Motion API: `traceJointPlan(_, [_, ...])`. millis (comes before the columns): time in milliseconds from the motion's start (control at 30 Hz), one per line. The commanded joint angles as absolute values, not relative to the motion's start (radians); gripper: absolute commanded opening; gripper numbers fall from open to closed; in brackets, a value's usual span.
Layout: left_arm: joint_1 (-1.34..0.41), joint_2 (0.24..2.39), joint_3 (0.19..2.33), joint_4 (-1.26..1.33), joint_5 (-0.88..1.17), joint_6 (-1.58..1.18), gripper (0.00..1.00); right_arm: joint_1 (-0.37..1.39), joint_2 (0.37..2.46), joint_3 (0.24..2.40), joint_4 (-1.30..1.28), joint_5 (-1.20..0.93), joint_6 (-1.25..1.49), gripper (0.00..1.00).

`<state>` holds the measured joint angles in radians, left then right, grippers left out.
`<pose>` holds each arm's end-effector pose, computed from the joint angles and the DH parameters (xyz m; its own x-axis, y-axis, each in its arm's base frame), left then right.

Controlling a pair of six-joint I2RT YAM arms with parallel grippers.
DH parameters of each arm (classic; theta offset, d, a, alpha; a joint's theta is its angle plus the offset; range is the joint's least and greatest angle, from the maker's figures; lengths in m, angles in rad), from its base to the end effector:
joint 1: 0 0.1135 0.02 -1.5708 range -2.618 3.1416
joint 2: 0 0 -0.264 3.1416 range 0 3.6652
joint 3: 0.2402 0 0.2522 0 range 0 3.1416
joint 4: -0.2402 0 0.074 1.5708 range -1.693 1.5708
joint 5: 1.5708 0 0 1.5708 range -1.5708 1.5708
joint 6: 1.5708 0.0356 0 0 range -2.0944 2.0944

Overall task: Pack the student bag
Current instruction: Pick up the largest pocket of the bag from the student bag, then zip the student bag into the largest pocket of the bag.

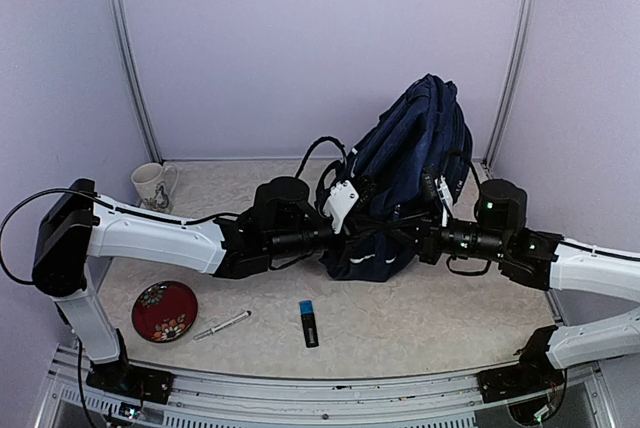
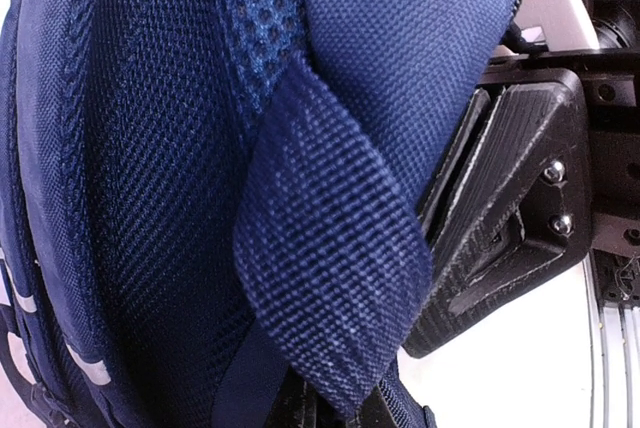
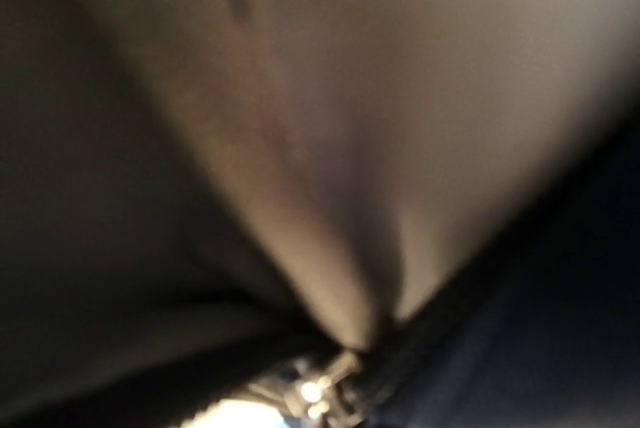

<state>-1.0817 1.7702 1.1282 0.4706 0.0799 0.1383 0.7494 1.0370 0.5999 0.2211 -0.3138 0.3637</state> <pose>0.1912 -0.3653 0.2550 0.0470 0.2041 -0.9778 0.9192 0.3743 0.1224 0.1670 0.1704 0.2683 -0.4557 0.0382 -0.8893 -0.7560 0.5108 0.4093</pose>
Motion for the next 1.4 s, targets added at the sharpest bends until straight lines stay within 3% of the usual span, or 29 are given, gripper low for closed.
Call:
traceJointPlan(0, [-1.111,1.735,1.142,0.577,0.16,0.157,0.0,0.739,0.986,0.609,0.276,-0.326,0.392,0.0])
traceJointPlan(500, [-1.08,1.725,1.074,0.555,0.119,0.176,0.0,0.73,0.904,0.902,0.1,-0.402,0.57,0.0])
traceJointPlan(833, [-1.048,1.694,1.009,0.563,0.12,0.174,0.0,0.712,0.879,1.122,-0.077,-0.278,0.52,0.0])
traceJointPlan(1067, [-1.029,1.683,0.991,0.55,0.121,0.191,0.0,0.71,0.943,1.127,-0.13,-0.277,0.539,0.0])
traceJointPlan(1100, [-1.023,1.678,0.991,0.545,0.124,0.188,0.1,0.71,0.956,1.13,-0.136,-0.287,0.542,0.0])
traceJointPlan(1167, [-1.022,1.658,0.999,0.529,0.139,0.206,0.57,0.71,0.98,1.138,-0.153,-0.311,0.541,0.0])
traceJointPlan(1200, [-1.034,1.642,1.008,0.522,0.125,0.235,0.71,0.71,0.993,1.141,-0.157,-0.324,0.541,0.0])
traceJointPlan(1267, [-1.074,1.604,1.035,0.508,0.077,0.317,0.79,0.71,1.007,1.144,-0.159,-0.348,0.541,0.0])
traceJointPlan(1367, [-1.12,1.592,1.131,0.469,0.085,0.381,0.83,0.71,1.026,1.158,-0.176,-0.367,0.541,0.0])
